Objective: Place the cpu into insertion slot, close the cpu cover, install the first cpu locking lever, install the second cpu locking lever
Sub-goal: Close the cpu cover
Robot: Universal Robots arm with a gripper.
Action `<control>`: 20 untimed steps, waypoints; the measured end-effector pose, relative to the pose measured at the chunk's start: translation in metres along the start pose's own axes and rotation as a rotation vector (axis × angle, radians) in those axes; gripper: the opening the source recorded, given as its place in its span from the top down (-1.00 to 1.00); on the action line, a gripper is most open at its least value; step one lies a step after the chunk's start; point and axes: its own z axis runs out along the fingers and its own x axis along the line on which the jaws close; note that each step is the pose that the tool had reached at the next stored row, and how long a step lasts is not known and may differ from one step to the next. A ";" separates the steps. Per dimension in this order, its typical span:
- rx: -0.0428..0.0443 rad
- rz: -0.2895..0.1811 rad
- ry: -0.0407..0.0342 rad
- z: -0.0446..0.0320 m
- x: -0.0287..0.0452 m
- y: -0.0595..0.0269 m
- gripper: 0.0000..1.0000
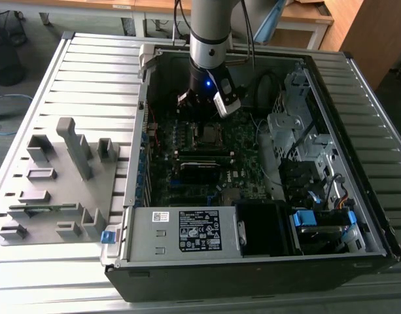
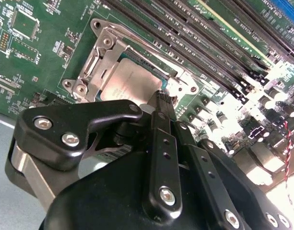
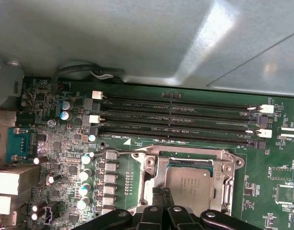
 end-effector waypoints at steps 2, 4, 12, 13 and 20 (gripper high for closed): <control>0.0000 0.000 0.0000 0.0001 0.0000 0.0003 0.80; 0.0001 0.000 0.0001 0.0003 0.0000 0.0017 0.80; 0.0000 0.000 0.0000 0.0016 0.0010 0.0067 0.80; 0.0000 0.000 0.0001 0.0021 0.0013 0.0068 0.80; 0.0001 0.000 0.0001 0.0047 0.0035 0.0069 0.80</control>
